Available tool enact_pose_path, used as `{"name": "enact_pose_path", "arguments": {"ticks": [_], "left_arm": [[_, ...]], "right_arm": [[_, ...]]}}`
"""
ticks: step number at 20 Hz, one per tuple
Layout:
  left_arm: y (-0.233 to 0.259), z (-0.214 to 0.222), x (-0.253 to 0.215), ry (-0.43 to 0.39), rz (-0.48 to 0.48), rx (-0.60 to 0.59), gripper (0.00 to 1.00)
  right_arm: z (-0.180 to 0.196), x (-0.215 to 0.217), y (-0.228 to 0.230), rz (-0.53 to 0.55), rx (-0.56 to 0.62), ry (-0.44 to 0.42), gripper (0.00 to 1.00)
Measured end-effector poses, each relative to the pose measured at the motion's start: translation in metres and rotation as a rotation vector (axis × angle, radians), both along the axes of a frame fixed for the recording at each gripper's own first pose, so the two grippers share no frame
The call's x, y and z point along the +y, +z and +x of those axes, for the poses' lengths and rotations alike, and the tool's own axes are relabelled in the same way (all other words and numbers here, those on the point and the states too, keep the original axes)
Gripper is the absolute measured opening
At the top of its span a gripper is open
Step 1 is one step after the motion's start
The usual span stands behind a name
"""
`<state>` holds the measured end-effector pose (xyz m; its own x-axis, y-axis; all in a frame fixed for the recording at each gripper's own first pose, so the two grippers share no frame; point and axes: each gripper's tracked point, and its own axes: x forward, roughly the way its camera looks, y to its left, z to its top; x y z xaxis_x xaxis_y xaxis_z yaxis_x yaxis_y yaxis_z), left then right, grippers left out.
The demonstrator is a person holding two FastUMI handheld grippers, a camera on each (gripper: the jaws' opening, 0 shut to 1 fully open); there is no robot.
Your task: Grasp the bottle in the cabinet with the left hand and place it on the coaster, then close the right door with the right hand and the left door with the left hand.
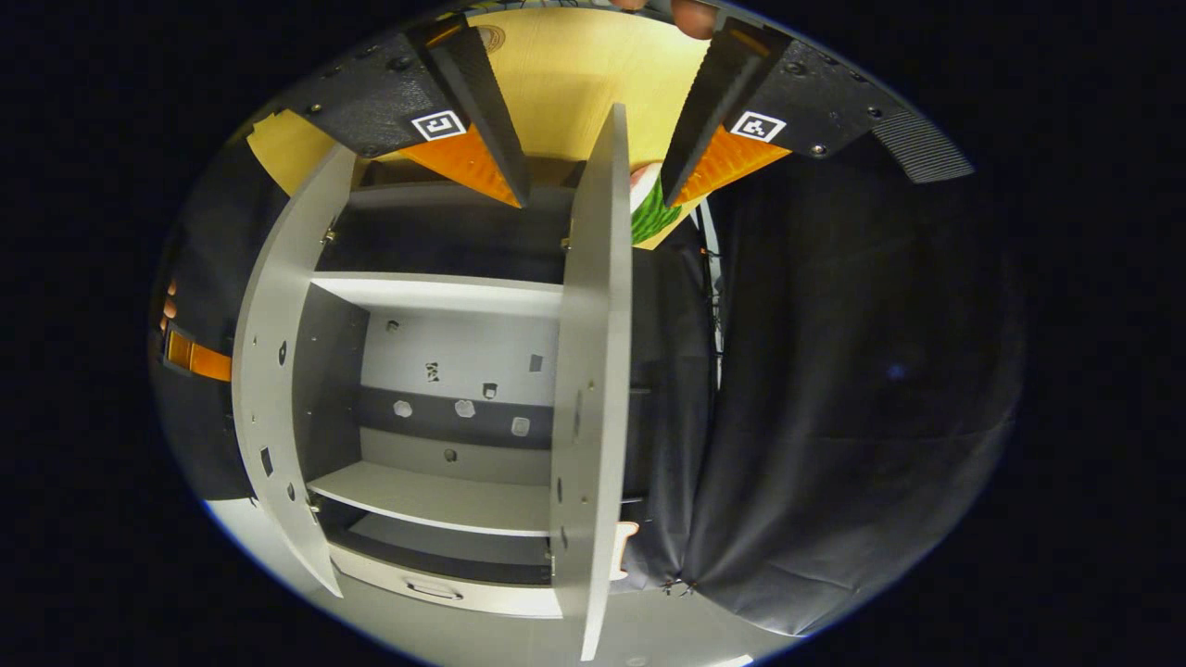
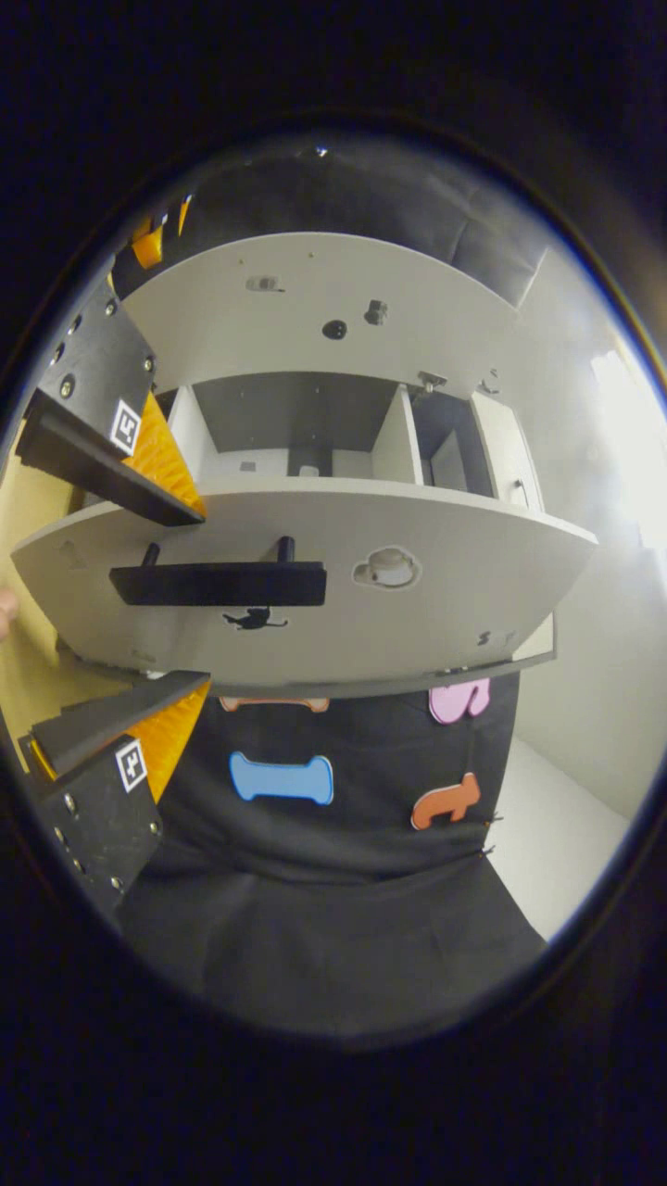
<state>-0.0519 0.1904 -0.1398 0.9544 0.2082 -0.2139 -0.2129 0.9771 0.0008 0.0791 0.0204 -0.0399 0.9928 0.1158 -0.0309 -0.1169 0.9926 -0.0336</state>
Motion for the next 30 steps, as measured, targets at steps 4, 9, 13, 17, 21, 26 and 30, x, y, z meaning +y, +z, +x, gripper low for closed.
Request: {"name": "enact_pose_path", "arguments": {"ticks": [4,9,13,17,21,26,30], "left_arm": [[0.003,0.003,0.025,0.049,-0.020,-0.015,0.88],[0.002,0.008,0.051,0.104,-0.044,-0.023,0.88],[-0.001,0.018,0.060,0.118,-0.038,-0.020,0.89],[0.000,0.033,0.070,0.124,-0.026,-0.023,0.89],[-0.001,0.044,0.073,0.123,-0.024,-0.021,0.88],[-0.002,0.045,0.075,0.120,-0.011,-0.010,0.89],[-0.001,0.047,0.074,0.093,0.006,-0.002,0.88]], "right_arm": [[0.001,0.039,0.000,0.012,0.007,0.087,0.96],[0.002,0.050,-0.007,0.012,0.022,0.099,0.96],[0.003,0.047,-0.009,0.000,0.020,0.074,0.96],[0.003,0.041,-0.008,-0.012,0.012,0.036,0.96],[0.005,0.039,-0.008,-0.010,0.009,0.014,0.96],[0.009,0.038,-0.010,-0.013,0.013,0.014,0.96],[0.011,0.037,-0.013,-0.019,0.021,0.016,0.96]]}}
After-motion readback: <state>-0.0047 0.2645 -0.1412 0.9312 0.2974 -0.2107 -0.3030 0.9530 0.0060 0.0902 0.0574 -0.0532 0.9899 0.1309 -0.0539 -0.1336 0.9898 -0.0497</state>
